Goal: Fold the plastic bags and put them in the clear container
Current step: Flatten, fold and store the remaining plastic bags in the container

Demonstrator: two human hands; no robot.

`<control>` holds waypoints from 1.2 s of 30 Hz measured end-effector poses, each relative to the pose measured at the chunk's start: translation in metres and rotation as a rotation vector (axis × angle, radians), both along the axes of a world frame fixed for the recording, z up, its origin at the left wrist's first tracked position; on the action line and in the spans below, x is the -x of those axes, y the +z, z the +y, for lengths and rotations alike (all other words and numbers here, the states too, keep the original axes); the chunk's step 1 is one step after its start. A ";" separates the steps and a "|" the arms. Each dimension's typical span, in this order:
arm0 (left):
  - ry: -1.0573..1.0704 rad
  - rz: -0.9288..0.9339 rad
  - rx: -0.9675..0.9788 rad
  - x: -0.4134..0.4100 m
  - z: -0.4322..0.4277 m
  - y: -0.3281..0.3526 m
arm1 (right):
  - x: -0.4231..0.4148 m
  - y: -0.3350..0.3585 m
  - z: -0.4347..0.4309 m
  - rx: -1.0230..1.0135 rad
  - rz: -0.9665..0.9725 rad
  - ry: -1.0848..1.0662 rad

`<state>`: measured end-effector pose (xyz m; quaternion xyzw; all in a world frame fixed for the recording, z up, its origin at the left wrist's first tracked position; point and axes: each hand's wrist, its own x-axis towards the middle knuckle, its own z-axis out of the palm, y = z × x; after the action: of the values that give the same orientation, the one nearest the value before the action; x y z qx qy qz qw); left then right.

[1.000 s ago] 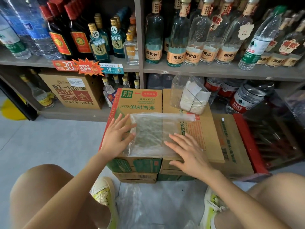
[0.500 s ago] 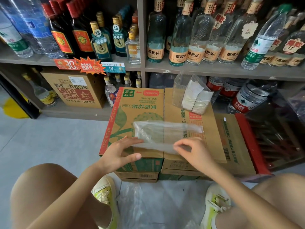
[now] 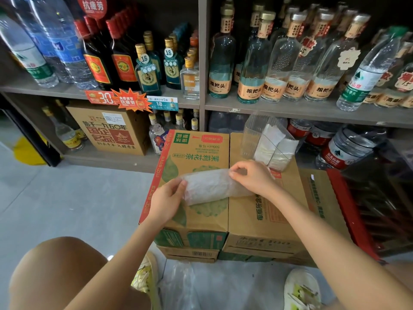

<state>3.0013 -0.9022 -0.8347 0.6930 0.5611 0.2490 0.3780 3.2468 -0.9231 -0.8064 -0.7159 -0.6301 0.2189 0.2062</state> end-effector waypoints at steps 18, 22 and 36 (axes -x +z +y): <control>-0.228 0.538 -0.439 -0.053 -0.004 -0.014 | 0.000 -0.014 0.023 0.035 -0.155 0.060; -0.337 0.631 -0.386 -0.053 -0.001 -0.025 | 0.002 -0.011 0.016 -0.039 -0.330 0.063; -0.379 0.644 -0.375 -0.052 0.003 -0.038 | -0.001 -0.058 -0.028 0.113 -0.555 0.145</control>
<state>3.0531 -0.8990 -0.8727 0.8831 0.4584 0.0436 0.0899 3.2476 -0.9512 -0.8643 -0.7119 -0.6988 0.0634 -0.0303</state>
